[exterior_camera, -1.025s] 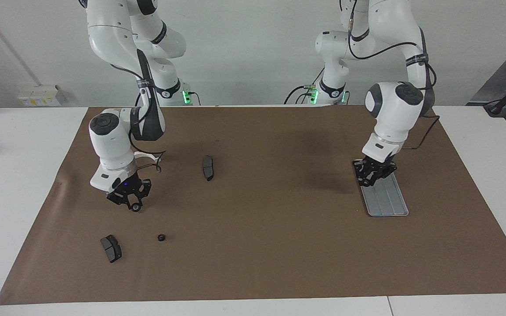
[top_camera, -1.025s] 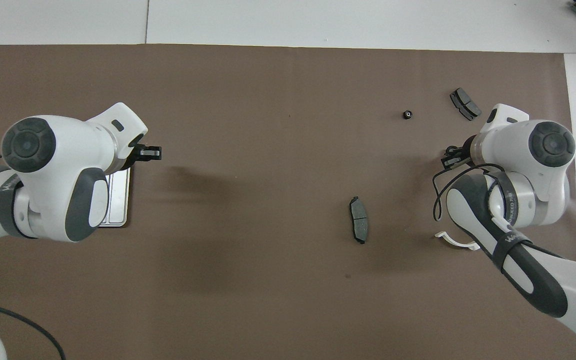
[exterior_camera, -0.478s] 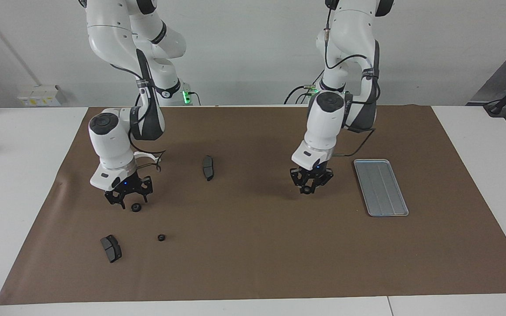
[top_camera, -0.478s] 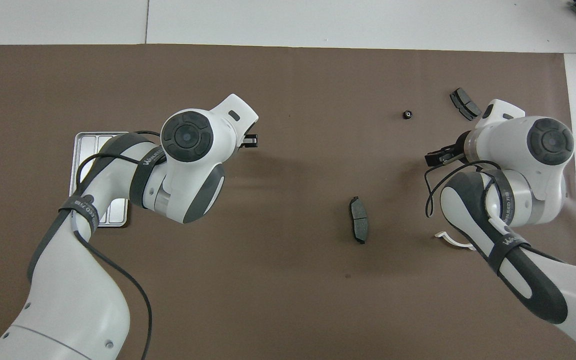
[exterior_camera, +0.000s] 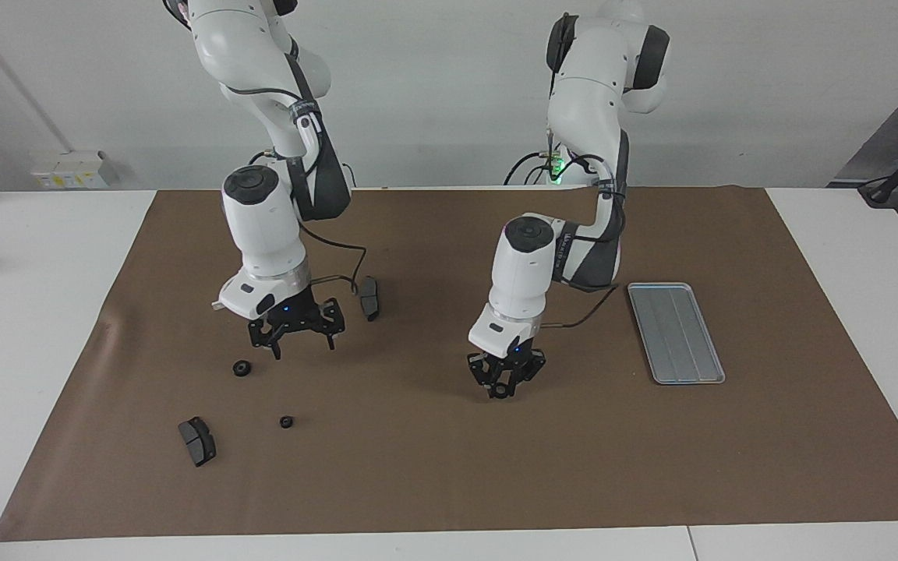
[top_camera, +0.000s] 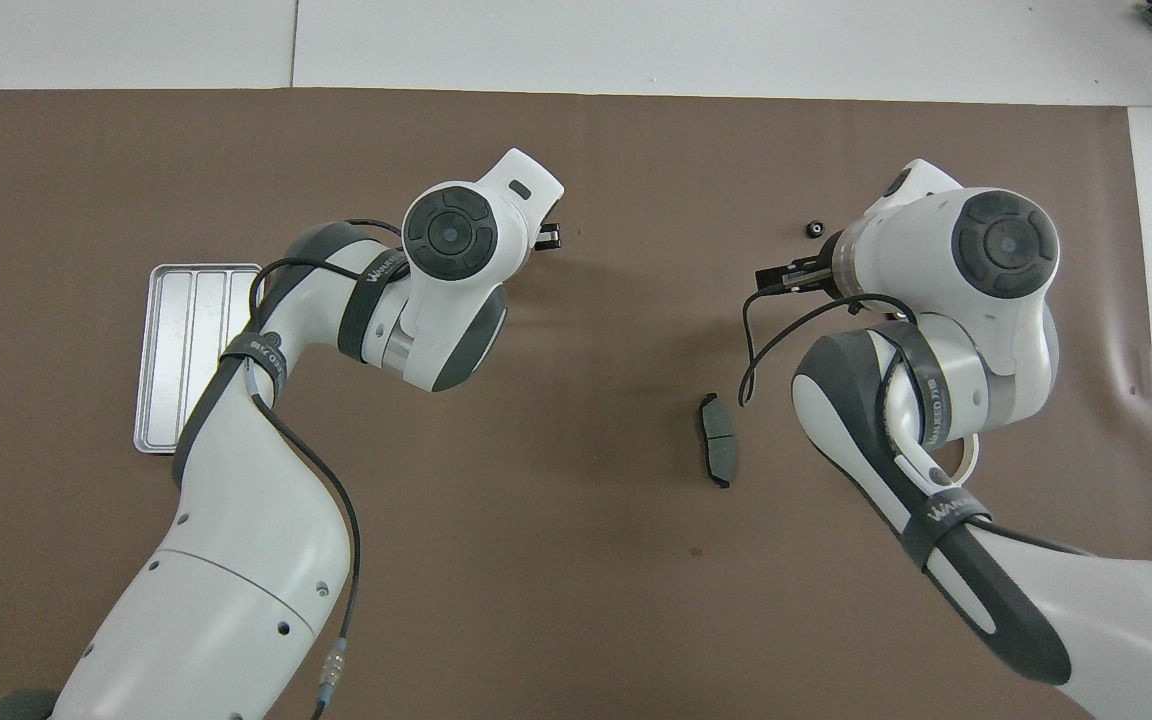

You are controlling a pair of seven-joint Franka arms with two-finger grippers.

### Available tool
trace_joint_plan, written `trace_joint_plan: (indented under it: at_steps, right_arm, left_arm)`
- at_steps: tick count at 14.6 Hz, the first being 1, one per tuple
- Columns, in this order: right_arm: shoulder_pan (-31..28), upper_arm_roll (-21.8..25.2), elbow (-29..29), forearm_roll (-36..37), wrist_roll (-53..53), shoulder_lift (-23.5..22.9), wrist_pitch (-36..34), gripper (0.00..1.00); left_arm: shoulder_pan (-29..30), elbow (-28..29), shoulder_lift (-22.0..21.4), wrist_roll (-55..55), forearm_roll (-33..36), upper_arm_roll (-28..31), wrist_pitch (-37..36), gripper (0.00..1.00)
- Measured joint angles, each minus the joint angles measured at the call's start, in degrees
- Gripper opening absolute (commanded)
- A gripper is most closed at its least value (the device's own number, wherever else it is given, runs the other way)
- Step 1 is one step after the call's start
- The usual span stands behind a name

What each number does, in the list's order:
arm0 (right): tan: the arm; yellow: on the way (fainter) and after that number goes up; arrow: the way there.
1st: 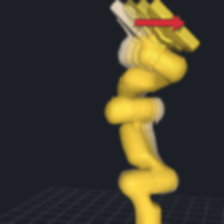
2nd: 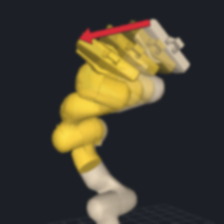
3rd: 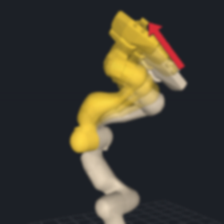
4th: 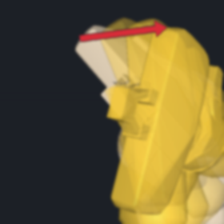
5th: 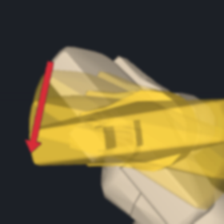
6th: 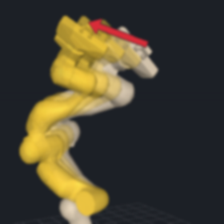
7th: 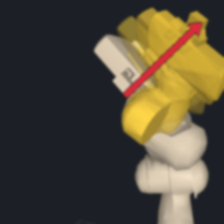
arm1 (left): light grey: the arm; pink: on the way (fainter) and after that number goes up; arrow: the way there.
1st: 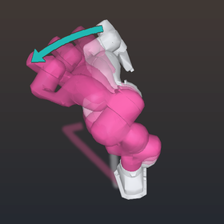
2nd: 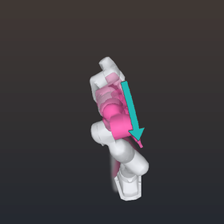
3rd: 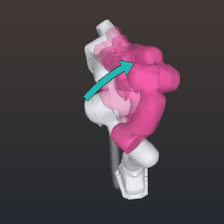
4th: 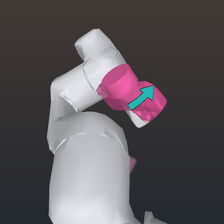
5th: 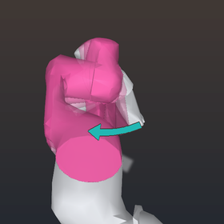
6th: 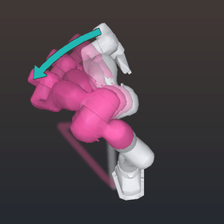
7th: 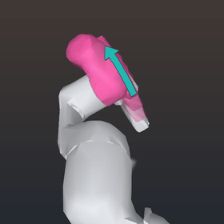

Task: Place bearing gear from tray to pile

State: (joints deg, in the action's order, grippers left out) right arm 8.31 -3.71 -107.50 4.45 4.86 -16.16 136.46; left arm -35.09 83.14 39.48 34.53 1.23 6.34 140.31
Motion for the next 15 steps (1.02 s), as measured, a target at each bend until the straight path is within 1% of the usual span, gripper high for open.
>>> trace_joint_plan:
  at_steps: [1,2,5,7,9,10,12,15]
  right_arm:
    - [-0.07,0.07,0.14,0.0,0.11,-0.38,0.0,1.0]
    - [-0.25,0.13,0.22,0.0,0.11,-0.7,0.0,1.0]
    - [-0.41,0.25,0.56,0.0,0.11,-1.1,0.0,1.0]
    - [-0.14,0.18,1.11,-0.06,0.42,-1.16,0.0,1.0]
    - [1.03,0.09,3.13,-0.1,2.63,-2.0,0.0,1.0]
    - [2.18,0.01,5.22,-0.13,4.54,-3.13,0.0,1.0]
    - [5.86,-0.12,10.93,-0.16,9.03,-7.16,-0.09,1.0]
    - [11.43,-0.22,20.48,-0.16,11.87,-16.17,0.29,1.0]
  left_arm:
    - [-0.02,-1.24,1.36,0.4,-0.01,-0.1,0.79,0.85]
    - [-0.02,-2.06,2.16,0.51,-0.01,-0.16,1.56,1.0]
    - [0.19,-3.85,1.99,0.64,-0.09,0.22,2.98,1.0]
    - [0.35,-3.9,0.15,0.66,-0.13,0.9,2.8,1.0]
    - [0.99,-1.63,-2.87,0.23,-0.13,1.42,2.53,1.0]
    - [1.75,0.62,-5.13,-1.19,-0.13,1.51,2.5,1.0]
    - [4.12,6.95,-11.21,-5.79,-0.13,1.63,2.2,1.0]
    - [7.7,17.99,-21.64,-15.41,-0.13,1.69,0.06,1.0]
